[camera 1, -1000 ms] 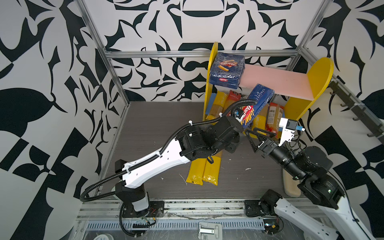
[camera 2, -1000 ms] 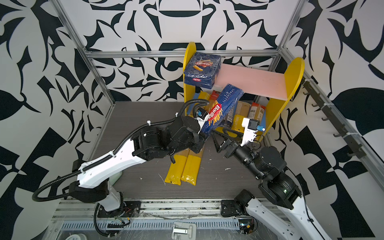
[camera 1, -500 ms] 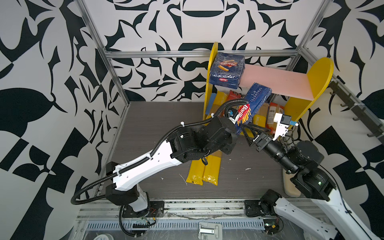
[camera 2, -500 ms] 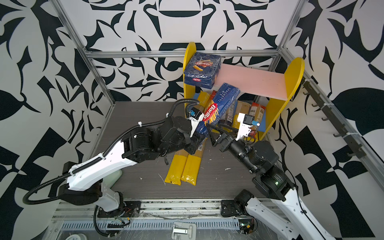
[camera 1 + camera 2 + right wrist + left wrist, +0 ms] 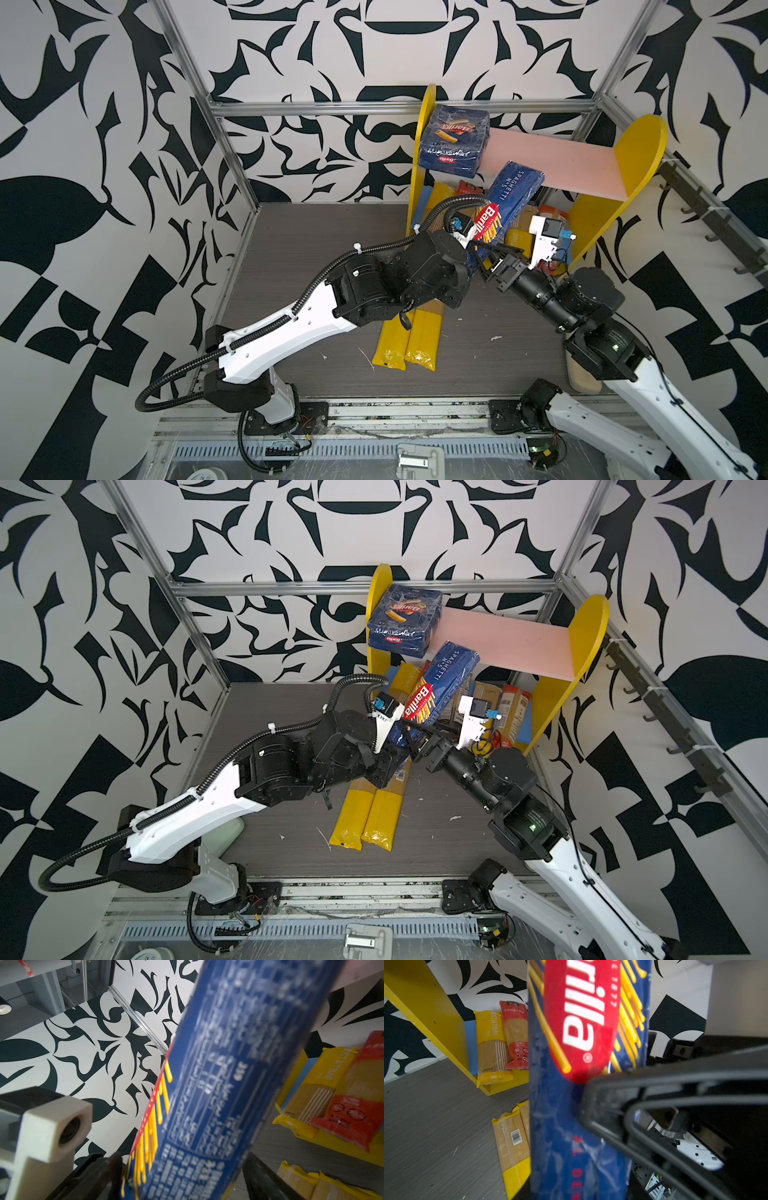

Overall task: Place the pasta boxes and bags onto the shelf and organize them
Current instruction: 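Open the left gripper and draw it back while right gripper holds the box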

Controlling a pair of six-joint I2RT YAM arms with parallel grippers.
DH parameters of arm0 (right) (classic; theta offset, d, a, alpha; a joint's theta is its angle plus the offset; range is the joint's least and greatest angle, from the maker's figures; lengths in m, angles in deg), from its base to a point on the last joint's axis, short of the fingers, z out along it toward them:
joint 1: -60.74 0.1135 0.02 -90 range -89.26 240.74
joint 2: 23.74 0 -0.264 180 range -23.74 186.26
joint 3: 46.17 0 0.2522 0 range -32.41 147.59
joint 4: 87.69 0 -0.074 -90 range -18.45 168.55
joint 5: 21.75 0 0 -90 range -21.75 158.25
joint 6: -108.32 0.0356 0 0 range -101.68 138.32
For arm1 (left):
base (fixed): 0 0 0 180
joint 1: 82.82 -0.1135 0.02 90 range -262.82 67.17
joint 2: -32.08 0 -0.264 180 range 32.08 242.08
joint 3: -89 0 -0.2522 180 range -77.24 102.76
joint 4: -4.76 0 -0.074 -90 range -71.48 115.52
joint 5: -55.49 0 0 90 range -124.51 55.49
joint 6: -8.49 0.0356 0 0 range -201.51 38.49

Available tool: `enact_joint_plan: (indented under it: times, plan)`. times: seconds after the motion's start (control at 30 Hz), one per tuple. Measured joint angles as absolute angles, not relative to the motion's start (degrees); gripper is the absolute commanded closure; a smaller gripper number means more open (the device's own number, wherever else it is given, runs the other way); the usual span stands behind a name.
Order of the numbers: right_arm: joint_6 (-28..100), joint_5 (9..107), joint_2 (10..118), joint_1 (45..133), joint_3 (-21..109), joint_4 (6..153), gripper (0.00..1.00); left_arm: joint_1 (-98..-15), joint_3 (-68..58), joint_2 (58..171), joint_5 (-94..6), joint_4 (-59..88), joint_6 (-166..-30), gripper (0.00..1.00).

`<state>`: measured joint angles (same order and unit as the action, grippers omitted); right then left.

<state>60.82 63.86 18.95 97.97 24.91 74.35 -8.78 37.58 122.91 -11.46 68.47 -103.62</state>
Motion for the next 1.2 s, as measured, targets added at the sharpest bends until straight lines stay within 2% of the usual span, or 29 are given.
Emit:
enact_joint_plan:
  times: [0.07, 0.23, 0.4, 0.67, 0.73, 0.83, 0.87, 0.93, 1.0, 1.2]
  plan:
    - [61.4, 63.2, 19.5, 97.8, 24.9, 75.3, 0.2, -8.9, 37.6, 122.9, -11.5, 68.5, -103.6, 0.76]
    - [63.4, 61.1, 20.4, 96.5, 24.9, 77.1, 0.42, -8.9, 37.6, 122.9, -11.4, 68.3, -103.6, 0.74]
    - [67.2, 58.7, 21.5, 94.5, 24.9, 79.1, 0.51, -9.2, 37.6, 122.9, -10.7, 67.8, -103.4, 0.72]
    - [69.7, 56.3, 22.1, 92.5, 24.9, 80.1, 0.67, -9.4, 36.8, 122.9, -10.0, 66.6, -102.7, 0.59]
    - [70.0, 56.0, 22.3, 91.9, 24.9, 79.9, 0.76, -9.4, 36.4, 122.9, -10.0, 66.0, -102.4, 0.53]
    - [70.4, 55.4, 22.9, 91.5, 25.1, 79.9, 0.95, -9.5, 36.4, 122.9, -9.8, 66.0, -102.2, 0.53]
    - [70.6, 55.2, 23.2, 91.4, 25.4, 79.8, 0.98, -9.7, 36.4, 122.9, -9.8, 65.9, -102.1, 0.53]
    - [71.0, 54.5, 24.0, 91.0, 25.9, 79.8, 1.0, -9.9, 36.4, 122.9, -9.6, 65.9, -101.9, 0.52]
    - [71.5, 53.8, 24.7, 90.5, 26.2, 80.0, 1.0, -10.0, 36.4, 122.9, -9.3, 65.9, -101.4, 0.43]
    - [73.8, 51.9, 26.0, 88.5, 26.4, 79.6, 1.0, -10.1, 36.4, 122.9, -8.5, 65.0, -100.0, 0.34]
